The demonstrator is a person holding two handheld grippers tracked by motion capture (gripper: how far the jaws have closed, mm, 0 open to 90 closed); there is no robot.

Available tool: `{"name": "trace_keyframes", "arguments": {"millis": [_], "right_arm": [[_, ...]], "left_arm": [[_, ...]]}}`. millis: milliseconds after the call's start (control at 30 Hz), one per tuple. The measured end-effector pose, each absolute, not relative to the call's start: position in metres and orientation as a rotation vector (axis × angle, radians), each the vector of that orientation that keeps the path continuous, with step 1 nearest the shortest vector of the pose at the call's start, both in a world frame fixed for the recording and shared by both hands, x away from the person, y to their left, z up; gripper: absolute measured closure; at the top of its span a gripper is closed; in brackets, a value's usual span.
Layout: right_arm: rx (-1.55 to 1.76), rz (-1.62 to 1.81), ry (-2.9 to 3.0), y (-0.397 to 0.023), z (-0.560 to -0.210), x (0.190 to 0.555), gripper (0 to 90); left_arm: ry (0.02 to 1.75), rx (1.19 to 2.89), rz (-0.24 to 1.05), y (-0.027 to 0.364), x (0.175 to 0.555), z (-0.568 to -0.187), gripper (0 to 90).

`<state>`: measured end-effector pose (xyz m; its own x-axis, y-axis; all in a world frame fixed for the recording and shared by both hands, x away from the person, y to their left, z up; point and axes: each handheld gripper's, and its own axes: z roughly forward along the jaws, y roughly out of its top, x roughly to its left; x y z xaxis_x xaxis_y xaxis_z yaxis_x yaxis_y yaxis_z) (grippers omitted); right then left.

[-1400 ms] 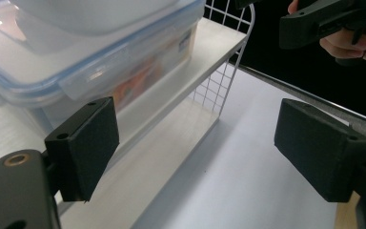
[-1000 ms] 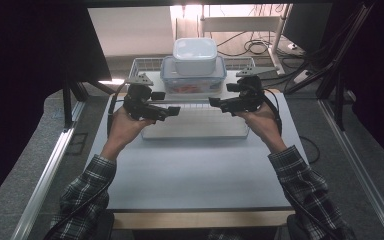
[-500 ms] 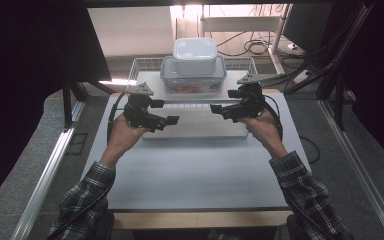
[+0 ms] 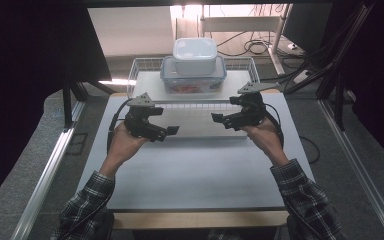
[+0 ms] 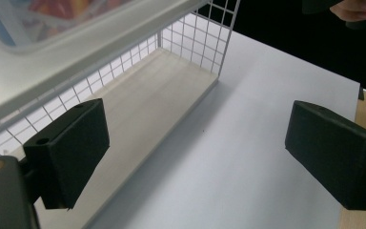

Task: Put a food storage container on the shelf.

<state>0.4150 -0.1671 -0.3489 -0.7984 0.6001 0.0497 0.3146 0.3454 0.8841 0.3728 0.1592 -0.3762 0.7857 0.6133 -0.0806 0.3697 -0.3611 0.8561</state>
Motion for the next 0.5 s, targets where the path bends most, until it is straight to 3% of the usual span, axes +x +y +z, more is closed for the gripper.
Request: {"name": "trace_keyframes", "arguments": {"millis": [500], "right_arm": [[0.798,1.402,2.348,-0.167,-0.375,0.401,5.0]], "left_arm": [[0.741,1.995,0.324,0.159,0.356,-0.409,7.4]]}}
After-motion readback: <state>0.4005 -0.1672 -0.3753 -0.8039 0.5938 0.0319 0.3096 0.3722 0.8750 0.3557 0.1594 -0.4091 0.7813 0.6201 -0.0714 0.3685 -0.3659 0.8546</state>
